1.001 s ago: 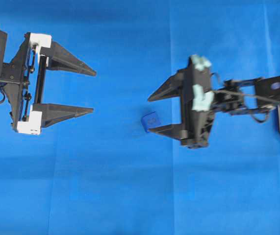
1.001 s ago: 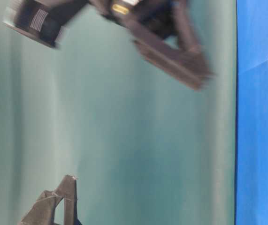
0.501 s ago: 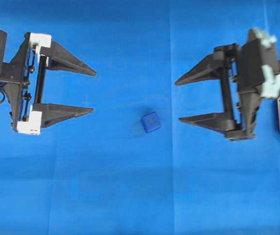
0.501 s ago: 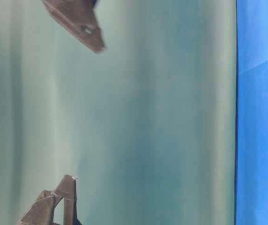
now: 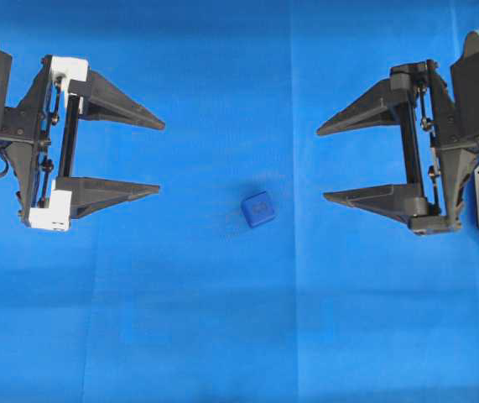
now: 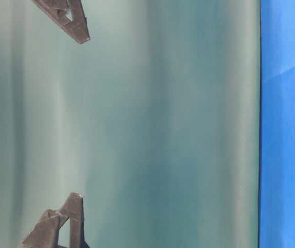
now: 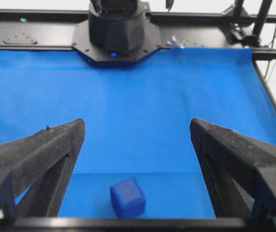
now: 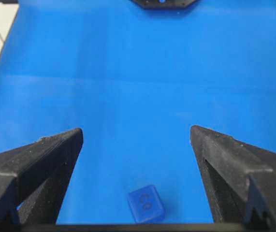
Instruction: Handover the blue block to the right arm after grasping it with the left arm, then place it in the designated position.
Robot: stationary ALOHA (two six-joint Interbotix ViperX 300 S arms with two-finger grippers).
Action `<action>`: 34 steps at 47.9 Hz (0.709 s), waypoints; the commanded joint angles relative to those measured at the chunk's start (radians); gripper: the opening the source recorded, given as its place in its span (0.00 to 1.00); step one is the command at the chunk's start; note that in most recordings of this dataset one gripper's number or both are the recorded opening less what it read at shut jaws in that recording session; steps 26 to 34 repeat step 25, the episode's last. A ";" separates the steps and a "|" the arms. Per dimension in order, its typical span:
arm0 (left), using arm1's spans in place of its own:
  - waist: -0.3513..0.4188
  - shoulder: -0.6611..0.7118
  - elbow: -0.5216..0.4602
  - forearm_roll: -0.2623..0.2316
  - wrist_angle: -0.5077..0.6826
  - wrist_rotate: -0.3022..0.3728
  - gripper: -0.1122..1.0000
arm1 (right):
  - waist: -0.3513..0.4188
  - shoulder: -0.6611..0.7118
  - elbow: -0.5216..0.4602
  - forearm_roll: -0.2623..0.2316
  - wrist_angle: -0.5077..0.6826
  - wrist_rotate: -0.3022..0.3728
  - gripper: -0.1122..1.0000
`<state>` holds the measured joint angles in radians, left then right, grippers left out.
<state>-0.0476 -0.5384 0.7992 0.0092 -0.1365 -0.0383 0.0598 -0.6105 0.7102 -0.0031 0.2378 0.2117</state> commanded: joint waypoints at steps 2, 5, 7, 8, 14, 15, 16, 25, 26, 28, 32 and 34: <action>0.002 -0.005 -0.028 0.002 -0.009 -0.002 0.94 | -0.002 -0.003 -0.023 -0.009 -0.008 0.003 0.88; 0.002 -0.005 -0.026 0.002 -0.009 -0.002 0.94 | -0.003 -0.005 -0.021 -0.023 -0.009 0.003 0.88; 0.002 -0.005 -0.026 0.002 -0.009 -0.002 0.94 | -0.002 -0.008 -0.020 -0.034 -0.015 0.003 0.88; 0.002 -0.005 -0.028 0.002 -0.009 -0.002 0.94 | -0.003 -0.008 -0.020 -0.038 -0.020 0.003 0.88; 0.002 -0.005 -0.028 0.002 -0.009 -0.002 0.94 | -0.003 -0.017 -0.008 -0.069 -0.072 0.003 0.88; 0.002 -0.005 -0.026 0.002 -0.009 -0.002 0.94 | -0.003 -0.018 -0.005 -0.075 -0.084 0.003 0.88; 0.000 -0.005 -0.028 0.002 -0.009 -0.002 0.94 | -0.005 -0.020 0.000 -0.083 -0.100 0.003 0.88; 0.002 -0.005 -0.028 0.002 -0.009 -0.002 0.94 | -0.023 -0.020 0.032 -0.091 -0.161 0.003 0.88; 0.002 -0.005 -0.028 0.002 -0.009 -0.002 0.94 | -0.023 -0.020 0.032 -0.091 -0.161 0.003 0.88; 0.002 -0.005 -0.028 0.002 -0.009 -0.002 0.94 | -0.023 -0.020 0.032 -0.091 -0.161 0.003 0.88; 0.002 -0.005 -0.028 0.002 -0.009 -0.002 0.94 | -0.023 -0.020 0.032 -0.091 -0.161 0.003 0.88; 0.002 -0.005 -0.028 0.002 -0.009 -0.002 0.94 | -0.023 -0.020 0.032 -0.091 -0.161 0.003 0.88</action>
